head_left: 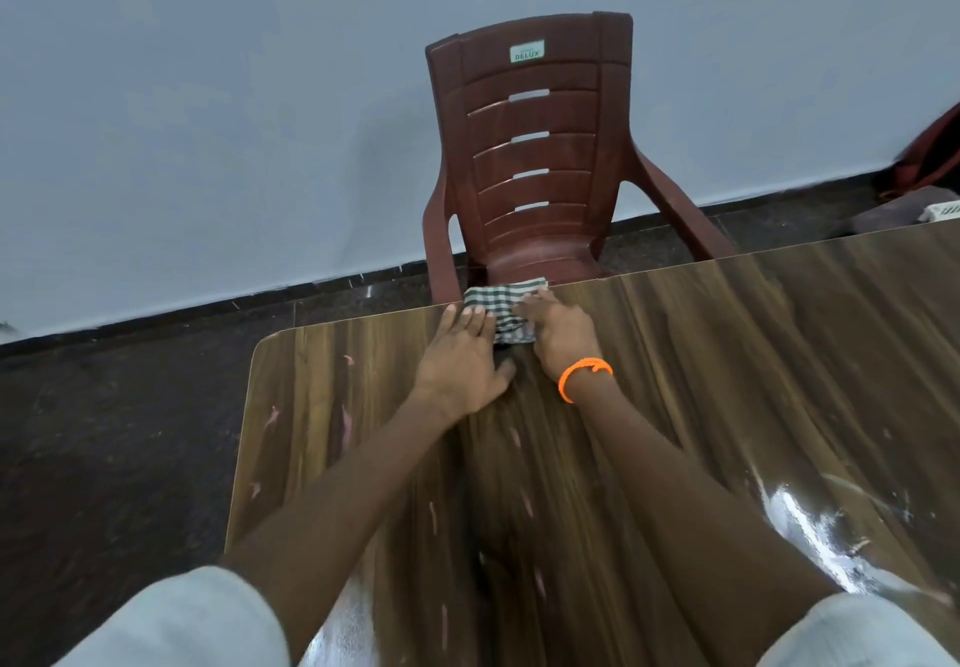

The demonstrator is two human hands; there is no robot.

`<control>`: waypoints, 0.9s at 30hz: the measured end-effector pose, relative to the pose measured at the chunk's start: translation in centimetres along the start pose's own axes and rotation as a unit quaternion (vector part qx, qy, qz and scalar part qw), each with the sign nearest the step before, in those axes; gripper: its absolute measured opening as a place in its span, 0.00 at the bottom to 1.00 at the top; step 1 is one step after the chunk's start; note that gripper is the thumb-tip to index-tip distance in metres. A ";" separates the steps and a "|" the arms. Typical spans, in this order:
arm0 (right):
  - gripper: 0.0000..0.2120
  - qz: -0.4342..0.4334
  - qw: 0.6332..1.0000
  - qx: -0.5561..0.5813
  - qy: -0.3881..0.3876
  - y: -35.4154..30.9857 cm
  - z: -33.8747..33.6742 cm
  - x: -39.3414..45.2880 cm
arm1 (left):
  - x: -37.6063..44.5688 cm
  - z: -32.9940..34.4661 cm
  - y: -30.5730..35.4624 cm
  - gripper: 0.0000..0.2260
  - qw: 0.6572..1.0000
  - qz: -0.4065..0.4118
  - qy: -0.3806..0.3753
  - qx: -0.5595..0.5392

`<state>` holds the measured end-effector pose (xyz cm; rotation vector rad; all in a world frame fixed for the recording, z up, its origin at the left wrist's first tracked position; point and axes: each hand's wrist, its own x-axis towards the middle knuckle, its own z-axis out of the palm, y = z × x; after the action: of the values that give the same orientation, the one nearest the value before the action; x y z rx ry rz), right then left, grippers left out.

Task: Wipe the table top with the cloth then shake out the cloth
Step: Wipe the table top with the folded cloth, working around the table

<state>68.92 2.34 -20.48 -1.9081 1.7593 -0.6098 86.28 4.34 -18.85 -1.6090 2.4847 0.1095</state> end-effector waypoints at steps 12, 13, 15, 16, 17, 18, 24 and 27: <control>0.28 -0.007 0.999 0.011 0.050 4.0 -2.2 -7.3 | -3.4 0.1 7.4 0.39 0.996 0.002 -0.011 -0.090; 0.27 0.009 0.998 0.014 0.057 4.0 -2.5 -6.6 | -2.5 -0.1 7.3 0.39 0.996 -0.001 -0.008 -0.087; 0.23 0.026 0.998 0.010 0.056 3.2 -2.6 -5.0 | -1.2 -0.4 6.5 0.37 0.997 -0.009 -0.006 -0.081; 0.22 0.025 0.998 0.002 0.049 2.6 -2.4 -4.3 | -0.9 -0.5 5.9 0.36 0.997 -0.013 -0.004 -0.079; 0.22 0.023 0.999 -0.003 0.039 2.1 -1.9 -3.7 | -0.9 -0.5 5.4 0.36 0.997 -0.018 -0.002 -0.080; 0.23 0.020 0.999 -0.004 0.029 1.5 -1.4 -3.4 | -1.0 -0.4 4.7 0.35 0.996 -0.027 -0.002 -0.084; 0.25 -0.032 0.999 -0.021 -0.017 -1.9 0.4 -6.6 | -6.3 1.3 3.0 0.36 0.994 -0.054 -0.002 -0.097; 0.24 -0.073 0.997 -0.011 -0.014 -1.0 0.6 -10.3 | -10.3 1.9 4.3 0.37 0.993 -0.046 0.011 -0.112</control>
<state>69.30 12.70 -20.41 -2.0629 1.6263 -0.6126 86.68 15.64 -18.90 -1.8159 2.4840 0.3715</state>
